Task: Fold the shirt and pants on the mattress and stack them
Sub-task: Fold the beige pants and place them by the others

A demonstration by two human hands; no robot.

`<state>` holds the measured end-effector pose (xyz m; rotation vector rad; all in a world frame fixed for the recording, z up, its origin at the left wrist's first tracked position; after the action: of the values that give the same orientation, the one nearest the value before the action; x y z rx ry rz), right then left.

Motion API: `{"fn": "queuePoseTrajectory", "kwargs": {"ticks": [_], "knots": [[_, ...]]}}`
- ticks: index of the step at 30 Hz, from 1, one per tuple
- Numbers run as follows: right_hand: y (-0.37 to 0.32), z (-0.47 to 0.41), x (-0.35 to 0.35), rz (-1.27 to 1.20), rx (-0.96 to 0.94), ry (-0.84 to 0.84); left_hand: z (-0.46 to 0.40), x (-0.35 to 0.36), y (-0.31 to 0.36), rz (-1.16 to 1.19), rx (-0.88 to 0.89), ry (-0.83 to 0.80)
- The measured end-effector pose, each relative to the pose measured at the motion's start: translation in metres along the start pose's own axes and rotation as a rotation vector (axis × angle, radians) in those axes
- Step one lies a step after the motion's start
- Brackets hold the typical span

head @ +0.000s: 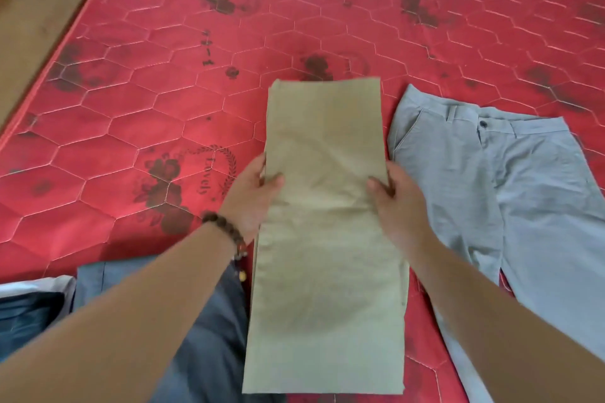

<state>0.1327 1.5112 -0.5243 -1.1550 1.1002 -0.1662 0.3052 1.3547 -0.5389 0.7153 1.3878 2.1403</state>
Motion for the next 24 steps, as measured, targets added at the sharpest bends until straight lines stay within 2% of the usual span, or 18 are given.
{"fn": "queuePoseTrajectory", "kwargs": {"ticks": [2,4,6,8,10,13,15,16,19,24], "knots": [[0.007,-0.024,0.002,0.026,0.175,-0.058,-0.015,-0.003,0.01,-0.136,-0.082,0.045],[0.03,-0.026,0.01,0.066,0.44,-0.236,-0.013,-0.011,-0.003,-0.26,-0.354,0.077],[0.05,-0.002,0.014,-0.046,0.718,-0.428,0.007,-0.014,-0.027,-0.238,-0.644,0.055],[0.067,0.031,0.015,-0.128,0.871,-0.561,0.028,-0.02,-0.047,-0.231,-0.728,0.075],[0.083,0.059,0.018,-0.106,0.872,-0.609,0.04,-0.025,-0.065,-0.231,-0.661,0.144],[0.102,0.074,0.021,-0.042,0.741,-0.431,0.046,-0.028,-0.083,-0.351,-0.546,0.276],[0.106,0.074,0.021,0.055,0.663,-0.374,0.043,-0.03,-0.085,-0.533,-0.493,0.322],[0.107,0.074,0.021,0.064,0.646,-0.368,0.041,-0.031,-0.085,-0.546,-0.484,0.329],[0.109,0.074,0.023,0.057,0.605,-0.358,0.036,-0.034,-0.09,-0.402,-0.506,0.302],[0.105,0.074,0.022,0.116,0.56,-0.353,0.038,-0.035,-0.093,-0.39,-0.47,0.31]]}}
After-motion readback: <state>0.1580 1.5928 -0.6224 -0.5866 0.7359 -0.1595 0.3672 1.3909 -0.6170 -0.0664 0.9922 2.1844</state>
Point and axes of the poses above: each hand's wrist, its own z-axis away from the middle knuckle, its own x-axis out of the palm, y = z × x, the point moved 4 cm from there along -z, towards the middle knuckle, and after that the axes turned 3 degrees about z, right-handed, at the moved point
